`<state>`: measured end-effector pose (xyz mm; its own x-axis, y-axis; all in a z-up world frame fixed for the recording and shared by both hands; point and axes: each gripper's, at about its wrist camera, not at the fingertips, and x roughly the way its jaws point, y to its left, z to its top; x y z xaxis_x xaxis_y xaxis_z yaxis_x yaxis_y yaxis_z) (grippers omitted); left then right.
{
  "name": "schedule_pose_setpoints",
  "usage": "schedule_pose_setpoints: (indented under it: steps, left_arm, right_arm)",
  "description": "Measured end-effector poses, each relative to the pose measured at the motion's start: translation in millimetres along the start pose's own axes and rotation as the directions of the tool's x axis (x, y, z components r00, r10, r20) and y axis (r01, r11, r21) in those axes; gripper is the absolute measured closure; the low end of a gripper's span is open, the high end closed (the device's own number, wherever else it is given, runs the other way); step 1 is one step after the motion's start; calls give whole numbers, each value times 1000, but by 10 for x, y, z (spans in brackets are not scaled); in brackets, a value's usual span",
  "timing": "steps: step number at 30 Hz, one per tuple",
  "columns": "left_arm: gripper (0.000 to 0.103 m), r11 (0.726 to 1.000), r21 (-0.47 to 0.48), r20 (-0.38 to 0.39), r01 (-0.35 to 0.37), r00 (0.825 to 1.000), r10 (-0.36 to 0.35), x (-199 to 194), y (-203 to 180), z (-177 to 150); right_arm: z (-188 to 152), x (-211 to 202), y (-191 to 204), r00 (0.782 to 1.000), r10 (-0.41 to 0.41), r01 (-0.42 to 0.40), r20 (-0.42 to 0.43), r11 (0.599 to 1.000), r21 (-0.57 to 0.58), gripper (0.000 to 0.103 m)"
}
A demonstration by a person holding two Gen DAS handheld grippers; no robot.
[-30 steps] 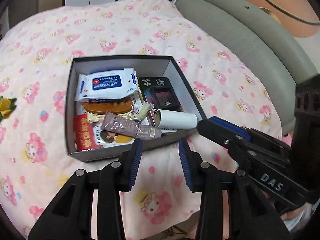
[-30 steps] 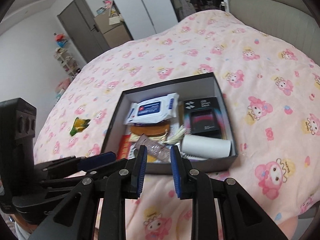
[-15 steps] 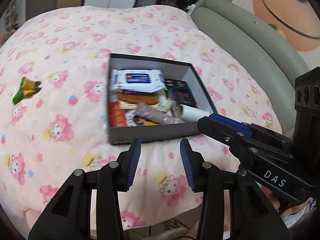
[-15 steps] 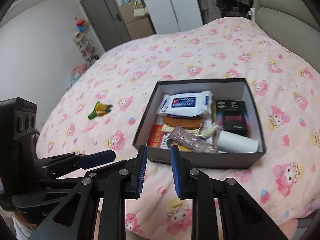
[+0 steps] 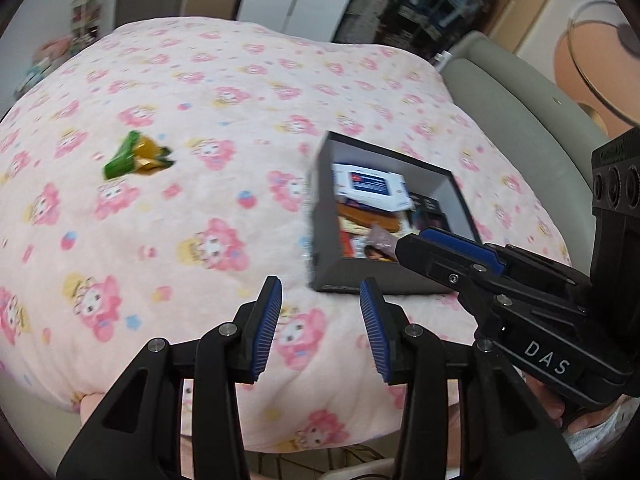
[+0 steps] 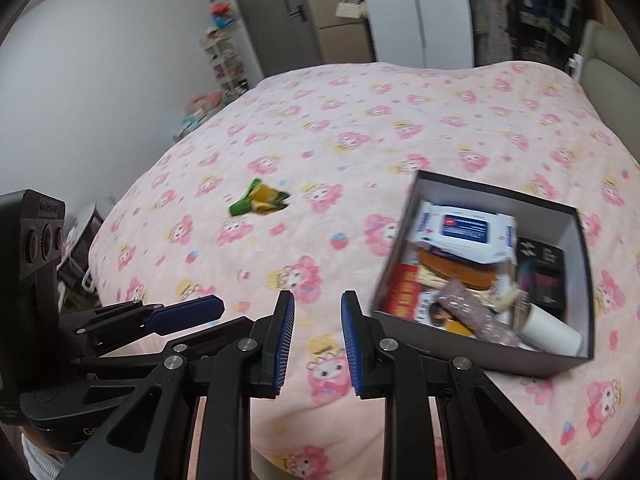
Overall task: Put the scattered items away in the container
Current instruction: 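Move both tools toward the green-yellow corn wrapper on the bed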
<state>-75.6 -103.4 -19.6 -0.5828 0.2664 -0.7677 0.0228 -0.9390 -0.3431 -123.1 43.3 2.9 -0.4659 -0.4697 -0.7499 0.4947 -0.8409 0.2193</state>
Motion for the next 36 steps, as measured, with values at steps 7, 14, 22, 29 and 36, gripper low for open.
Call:
schedule_pose_setpoints:
  steps: [7, 14, 22, 29, 36]
  left_arm:
    - [62, 994, -90, 36, -61, 997, 65, -154, 533, -47]
    - [62, 985, -146, 65, -97, 992, 107, -207, 1007, -7]
    - [62, 967, -191, 79, -167, 980, 185, -57, 1401, 38]
    - [62, 968, -204, 75, -146, 984, 164, 168, 1685, 208]
    - [61, 949, -305, 125, -75, 985, 118, 625, 2131, 440]
  right_arm:
    - [131, 339, 468, 998, 30, -34, -48, 995, -97, 82]
    - [278, 656, 856, 994, 88, -96, -59, 982, -160, 82]
    - [418, 1072, 1154, 994, 42, -67, -105, 966, -248, 82]
    - [542, 1448, 1192, 990, 31, -64, -137, 967, -247, 82]
    - [783, 2025, 1123, 986, 31, -66, -166, 976, -206, 82]
